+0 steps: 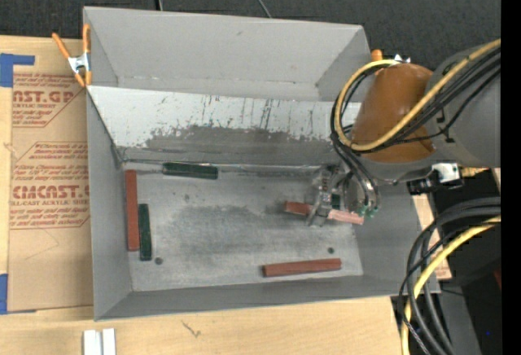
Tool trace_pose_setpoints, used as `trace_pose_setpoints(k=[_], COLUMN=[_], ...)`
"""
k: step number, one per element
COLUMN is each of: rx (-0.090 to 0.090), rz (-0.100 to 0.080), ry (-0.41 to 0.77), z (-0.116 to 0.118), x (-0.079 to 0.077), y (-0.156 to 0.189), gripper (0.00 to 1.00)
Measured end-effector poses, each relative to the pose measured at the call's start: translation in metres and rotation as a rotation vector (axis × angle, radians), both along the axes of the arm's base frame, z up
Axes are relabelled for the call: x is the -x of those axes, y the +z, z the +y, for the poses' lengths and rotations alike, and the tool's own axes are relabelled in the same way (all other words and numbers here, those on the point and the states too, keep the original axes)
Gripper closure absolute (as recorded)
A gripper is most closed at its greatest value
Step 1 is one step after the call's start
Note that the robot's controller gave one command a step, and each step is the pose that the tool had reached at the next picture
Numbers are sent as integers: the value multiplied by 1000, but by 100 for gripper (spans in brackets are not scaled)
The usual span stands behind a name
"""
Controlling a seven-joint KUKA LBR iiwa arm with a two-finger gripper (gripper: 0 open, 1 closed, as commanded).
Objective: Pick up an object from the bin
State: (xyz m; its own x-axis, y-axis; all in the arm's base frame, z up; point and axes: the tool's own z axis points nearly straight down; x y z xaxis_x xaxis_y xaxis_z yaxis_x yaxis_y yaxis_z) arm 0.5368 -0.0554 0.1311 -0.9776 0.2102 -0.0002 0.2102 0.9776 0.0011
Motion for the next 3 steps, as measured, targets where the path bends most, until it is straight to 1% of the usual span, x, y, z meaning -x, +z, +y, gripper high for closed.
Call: trace_pose_setpoints(k=[2,3], rx=[-1,0], rz=[4,1], ry=[0,1], z=[0,0], x=[1,0], y=[24,41], gripper=[100,100])
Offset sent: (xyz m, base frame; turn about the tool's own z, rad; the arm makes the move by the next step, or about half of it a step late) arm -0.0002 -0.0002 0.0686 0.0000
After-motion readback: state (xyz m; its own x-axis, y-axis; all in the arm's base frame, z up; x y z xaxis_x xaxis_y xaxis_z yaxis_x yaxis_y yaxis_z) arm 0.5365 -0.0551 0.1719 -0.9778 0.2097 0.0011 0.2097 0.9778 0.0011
